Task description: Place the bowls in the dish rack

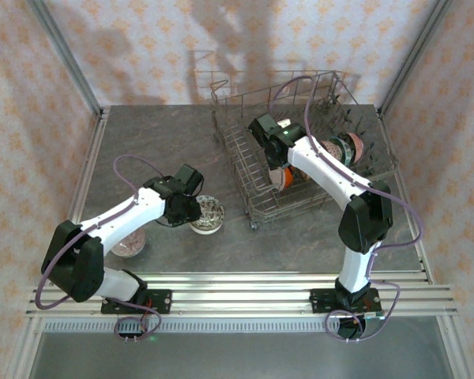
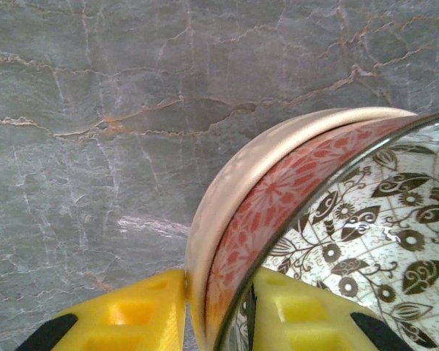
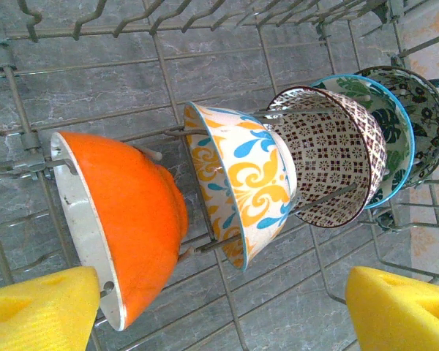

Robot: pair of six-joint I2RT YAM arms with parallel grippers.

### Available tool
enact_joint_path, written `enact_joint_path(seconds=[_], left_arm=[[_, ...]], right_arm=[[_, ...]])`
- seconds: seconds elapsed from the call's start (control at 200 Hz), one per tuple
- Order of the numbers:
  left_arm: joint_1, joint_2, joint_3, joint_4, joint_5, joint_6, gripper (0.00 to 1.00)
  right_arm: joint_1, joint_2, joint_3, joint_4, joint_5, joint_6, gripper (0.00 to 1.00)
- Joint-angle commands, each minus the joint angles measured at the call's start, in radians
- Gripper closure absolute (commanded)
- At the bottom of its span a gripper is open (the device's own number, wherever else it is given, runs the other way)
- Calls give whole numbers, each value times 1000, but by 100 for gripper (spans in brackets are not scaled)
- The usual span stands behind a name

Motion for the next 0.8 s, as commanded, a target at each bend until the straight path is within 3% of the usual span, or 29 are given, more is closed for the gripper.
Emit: enact_joint_path(seconds=[0.0, 0.395, 0.796], left_arm=[[11, -16, -9, -27, -36, 1, 73], [13, -23, 12, -89, -71, 33, 68], [13, -13, 46, -81, -57, 56, 78]], right_arm=[[1, -32, 7, -1, 1, -2, 13], [2, -43, -5, -1, -17, 9, 13], [2, -43, 0, -4, -18, 14, 13]])
